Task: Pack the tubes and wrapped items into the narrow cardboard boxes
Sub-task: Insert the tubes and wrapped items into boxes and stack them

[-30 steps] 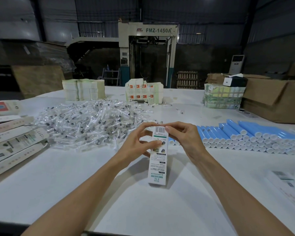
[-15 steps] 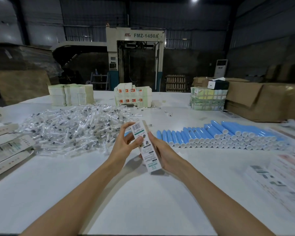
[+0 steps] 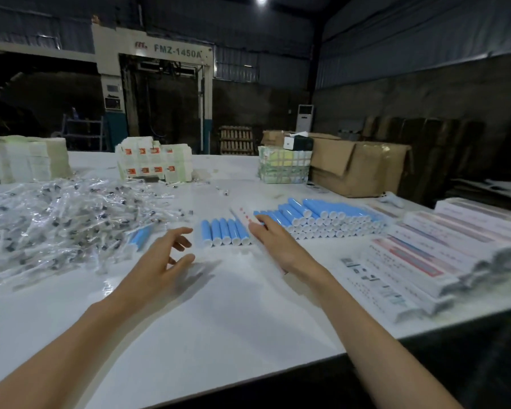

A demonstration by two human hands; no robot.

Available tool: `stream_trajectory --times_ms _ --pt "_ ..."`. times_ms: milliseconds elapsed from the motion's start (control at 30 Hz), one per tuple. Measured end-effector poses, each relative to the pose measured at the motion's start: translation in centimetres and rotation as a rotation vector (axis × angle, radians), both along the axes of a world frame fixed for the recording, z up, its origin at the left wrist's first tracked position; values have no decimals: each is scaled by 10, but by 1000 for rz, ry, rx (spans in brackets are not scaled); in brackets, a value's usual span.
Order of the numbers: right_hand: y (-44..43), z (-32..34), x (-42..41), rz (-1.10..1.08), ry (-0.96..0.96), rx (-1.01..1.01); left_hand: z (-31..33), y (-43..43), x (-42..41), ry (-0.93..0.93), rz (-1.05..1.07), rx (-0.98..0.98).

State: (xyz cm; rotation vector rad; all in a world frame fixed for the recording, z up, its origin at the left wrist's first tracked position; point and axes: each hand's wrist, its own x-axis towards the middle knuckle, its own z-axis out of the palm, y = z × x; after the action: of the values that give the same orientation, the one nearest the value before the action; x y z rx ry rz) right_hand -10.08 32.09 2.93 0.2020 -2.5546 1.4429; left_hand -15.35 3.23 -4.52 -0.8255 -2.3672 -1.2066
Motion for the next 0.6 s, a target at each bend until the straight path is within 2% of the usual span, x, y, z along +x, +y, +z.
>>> stream_trajectory --times_ms 67,133,233,300,400,600 --pt "40 7 17 -121 86 136 0 -1 -2 48 -17 -32" --pt "82 17 36 -320 175 375 -1 -4 -5 81 -17 -53" --pt "137 29 66 -625 205 690 -1 -4 -9 139 -15 -96" --pt "166 31 82 -751 202 869 -1 -3 -9 167 -28 -115" --pt "197 27 98 -846 151 1046 -1 -3 -9 180 -46 -124" --pt "223 8 97 -886 50 1203 0 -3 -7 183 -37 -135"
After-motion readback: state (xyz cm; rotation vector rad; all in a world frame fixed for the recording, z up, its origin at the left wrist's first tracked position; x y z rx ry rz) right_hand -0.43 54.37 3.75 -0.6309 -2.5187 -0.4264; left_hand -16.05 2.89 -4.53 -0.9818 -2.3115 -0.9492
